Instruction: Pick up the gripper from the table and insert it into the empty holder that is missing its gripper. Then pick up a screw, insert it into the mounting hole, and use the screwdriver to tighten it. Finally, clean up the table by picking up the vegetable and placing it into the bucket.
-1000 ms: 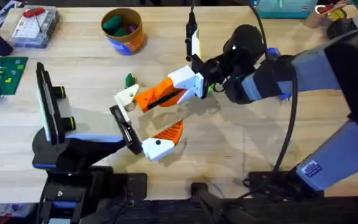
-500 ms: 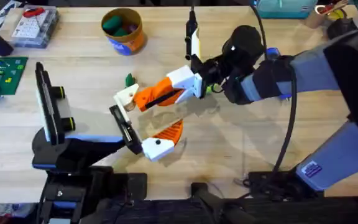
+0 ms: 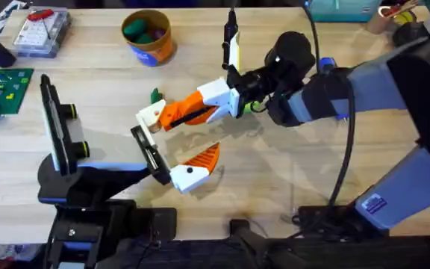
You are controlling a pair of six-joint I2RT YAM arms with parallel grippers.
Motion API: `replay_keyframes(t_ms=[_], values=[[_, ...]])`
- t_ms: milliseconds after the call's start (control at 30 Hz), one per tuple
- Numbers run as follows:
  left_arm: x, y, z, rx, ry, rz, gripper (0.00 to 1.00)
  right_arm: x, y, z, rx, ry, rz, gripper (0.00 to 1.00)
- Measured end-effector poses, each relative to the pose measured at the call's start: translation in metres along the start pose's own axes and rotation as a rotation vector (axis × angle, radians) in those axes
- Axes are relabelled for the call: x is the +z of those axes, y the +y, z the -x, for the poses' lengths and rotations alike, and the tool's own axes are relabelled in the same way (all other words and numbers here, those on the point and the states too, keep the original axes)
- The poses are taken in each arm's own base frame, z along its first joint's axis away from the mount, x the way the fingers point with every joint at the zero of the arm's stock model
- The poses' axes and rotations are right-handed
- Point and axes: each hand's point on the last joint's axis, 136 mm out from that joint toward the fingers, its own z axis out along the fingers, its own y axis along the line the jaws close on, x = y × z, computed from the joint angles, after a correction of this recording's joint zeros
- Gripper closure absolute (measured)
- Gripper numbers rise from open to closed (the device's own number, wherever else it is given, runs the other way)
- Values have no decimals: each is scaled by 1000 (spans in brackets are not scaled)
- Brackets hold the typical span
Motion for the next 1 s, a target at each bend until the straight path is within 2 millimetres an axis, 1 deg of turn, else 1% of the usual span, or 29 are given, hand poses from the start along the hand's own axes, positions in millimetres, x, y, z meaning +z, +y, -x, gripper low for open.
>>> replay_keyframes(t_ms=[300, 533, 1000], values=[[0, 1, 1, 6, -3, 6, 14, 4, 0, 3, -16, -20, 4, 990], [0, 2, -5, -34, 14, 10, 14, 13, -13, 7, 34, -47, -17, 989], [0, 5, -4, -35, 13, 28, 14, 18, -13, 10, -6, -65, -18, 989]])
